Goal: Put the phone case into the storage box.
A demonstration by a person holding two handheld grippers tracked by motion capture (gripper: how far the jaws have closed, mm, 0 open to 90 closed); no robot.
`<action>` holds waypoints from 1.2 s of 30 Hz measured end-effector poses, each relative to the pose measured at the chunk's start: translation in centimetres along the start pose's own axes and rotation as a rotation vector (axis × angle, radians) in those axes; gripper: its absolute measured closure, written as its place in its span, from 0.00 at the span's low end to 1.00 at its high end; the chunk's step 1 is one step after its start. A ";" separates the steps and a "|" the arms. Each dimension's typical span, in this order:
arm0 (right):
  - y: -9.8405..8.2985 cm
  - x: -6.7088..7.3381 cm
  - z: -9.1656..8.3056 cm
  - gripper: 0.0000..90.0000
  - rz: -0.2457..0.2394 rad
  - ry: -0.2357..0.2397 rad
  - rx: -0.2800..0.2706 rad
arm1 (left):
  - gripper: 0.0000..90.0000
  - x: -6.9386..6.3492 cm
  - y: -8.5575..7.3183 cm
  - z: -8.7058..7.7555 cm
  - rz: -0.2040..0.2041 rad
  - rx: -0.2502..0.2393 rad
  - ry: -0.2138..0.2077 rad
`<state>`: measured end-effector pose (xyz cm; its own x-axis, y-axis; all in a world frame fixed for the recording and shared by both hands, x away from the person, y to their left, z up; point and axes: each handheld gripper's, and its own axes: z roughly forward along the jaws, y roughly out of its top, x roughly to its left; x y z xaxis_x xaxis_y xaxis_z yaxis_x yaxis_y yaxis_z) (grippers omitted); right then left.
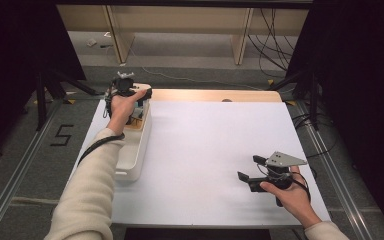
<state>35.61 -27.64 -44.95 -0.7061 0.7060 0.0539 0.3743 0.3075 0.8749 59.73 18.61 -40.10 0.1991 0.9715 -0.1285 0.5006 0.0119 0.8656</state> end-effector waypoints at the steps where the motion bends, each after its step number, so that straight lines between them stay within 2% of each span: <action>1: 0.0 0.0 0.0 0.17 0.000 -0.001 0.001 | 0.11 0.0 0.0 0.0 0.000 0.000 -0.001; 36: 0.0 0.0 0.0 0.17 0.000 0.000 0.002 | 0.11 0.3 -0.6 0.3 -0.006 0.021 -0.013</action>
<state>35.60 -27.62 -44.94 -0.7061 0.7060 0.0538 0.3753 0.3087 0.8740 59.80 18.81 -40.80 0.2066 0.9684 -0.1397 0.5196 0.0124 0.8543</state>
